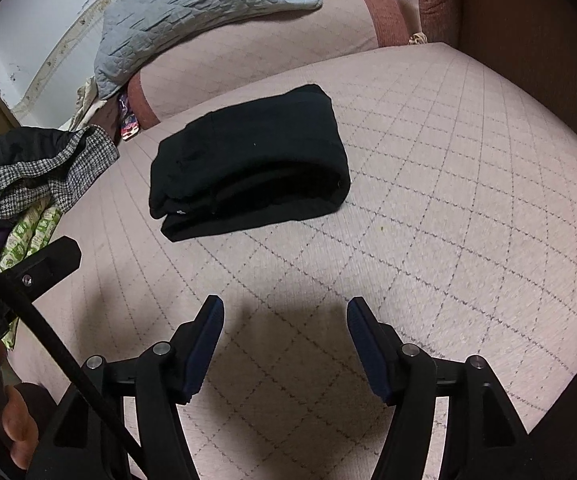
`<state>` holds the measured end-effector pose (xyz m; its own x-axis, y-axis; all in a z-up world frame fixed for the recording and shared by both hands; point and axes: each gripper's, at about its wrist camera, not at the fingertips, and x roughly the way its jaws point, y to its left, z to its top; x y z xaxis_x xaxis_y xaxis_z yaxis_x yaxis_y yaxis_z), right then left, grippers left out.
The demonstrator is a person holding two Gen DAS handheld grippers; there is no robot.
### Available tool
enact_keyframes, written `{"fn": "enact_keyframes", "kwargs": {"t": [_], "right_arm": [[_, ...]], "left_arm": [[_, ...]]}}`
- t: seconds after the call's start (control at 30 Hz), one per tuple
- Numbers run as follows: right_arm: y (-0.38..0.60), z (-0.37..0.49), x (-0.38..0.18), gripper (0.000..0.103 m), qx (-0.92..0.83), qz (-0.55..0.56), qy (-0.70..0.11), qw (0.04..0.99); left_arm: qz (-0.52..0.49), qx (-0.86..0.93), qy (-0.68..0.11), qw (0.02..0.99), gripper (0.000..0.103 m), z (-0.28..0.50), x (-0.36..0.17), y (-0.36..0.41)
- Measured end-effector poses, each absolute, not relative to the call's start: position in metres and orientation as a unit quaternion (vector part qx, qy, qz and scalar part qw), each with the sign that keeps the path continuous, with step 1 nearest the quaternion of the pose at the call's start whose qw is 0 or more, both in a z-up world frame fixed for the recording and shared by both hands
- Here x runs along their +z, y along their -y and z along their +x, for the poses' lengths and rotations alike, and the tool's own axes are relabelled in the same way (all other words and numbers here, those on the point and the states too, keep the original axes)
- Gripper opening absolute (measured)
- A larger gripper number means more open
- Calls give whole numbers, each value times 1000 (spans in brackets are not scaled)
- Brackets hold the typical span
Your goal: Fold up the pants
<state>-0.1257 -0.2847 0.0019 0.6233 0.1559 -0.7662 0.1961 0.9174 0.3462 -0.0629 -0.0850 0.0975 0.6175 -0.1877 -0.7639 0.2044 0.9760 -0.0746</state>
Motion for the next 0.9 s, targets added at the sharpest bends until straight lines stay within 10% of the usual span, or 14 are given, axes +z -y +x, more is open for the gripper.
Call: {"fn": "enact_keyframes", "kwargs": {"t": [0.9], "right_arm": [[283,-116,-10,71,-10,196,-451,871]], "left_arm": [[9,-120,-462,879,103,-53,76,88]]}}
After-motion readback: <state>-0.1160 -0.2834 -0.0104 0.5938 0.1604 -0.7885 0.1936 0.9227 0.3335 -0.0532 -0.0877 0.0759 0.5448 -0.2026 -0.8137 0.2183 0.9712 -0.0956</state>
